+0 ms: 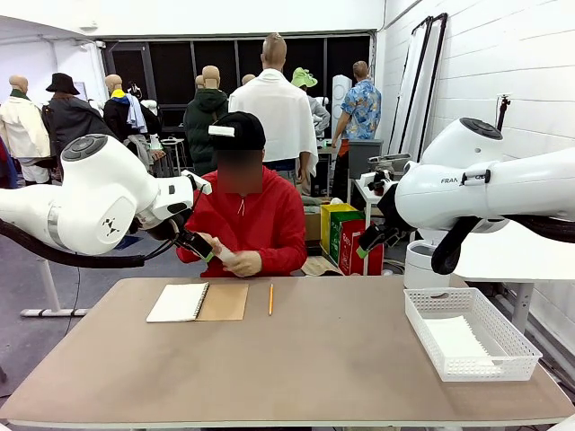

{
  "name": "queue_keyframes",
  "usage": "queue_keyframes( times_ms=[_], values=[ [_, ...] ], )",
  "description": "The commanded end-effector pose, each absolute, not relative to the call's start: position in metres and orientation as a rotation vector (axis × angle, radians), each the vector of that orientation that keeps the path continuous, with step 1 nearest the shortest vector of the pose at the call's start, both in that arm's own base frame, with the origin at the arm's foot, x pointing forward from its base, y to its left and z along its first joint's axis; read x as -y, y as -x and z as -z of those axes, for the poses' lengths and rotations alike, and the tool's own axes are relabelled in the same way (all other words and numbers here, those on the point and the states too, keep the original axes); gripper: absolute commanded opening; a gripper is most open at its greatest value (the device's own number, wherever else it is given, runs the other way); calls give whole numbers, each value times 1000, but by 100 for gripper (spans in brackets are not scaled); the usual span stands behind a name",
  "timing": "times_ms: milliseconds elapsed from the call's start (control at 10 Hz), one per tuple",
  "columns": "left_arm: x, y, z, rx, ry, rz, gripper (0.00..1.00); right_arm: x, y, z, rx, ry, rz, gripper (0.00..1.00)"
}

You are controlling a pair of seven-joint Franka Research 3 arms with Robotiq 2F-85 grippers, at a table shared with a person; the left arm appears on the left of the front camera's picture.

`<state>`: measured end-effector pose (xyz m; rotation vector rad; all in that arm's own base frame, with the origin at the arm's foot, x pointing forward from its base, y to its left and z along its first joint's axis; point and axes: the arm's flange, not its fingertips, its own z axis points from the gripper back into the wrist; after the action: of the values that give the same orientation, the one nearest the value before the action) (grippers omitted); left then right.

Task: Sort the paper based on its condition.
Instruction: If a person hands you a paper, place it in the Organizing basket , and if it's crumpled, put it in the Trash can.

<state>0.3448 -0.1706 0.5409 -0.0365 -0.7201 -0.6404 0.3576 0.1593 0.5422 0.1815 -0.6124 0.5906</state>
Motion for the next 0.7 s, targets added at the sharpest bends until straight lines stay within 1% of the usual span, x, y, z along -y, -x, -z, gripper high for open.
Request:
queue_keyframes(
  times_ms=[0, 600],
  values=[
    [169, -345, -540, 718, 41, 640, 100, -159, -357, -542, 611, -182, -589, 100],
    [169, -345, -540, 718, 41, 640, 100, -159, -357, -542, 611, -182, -589, 100]
  ],
)
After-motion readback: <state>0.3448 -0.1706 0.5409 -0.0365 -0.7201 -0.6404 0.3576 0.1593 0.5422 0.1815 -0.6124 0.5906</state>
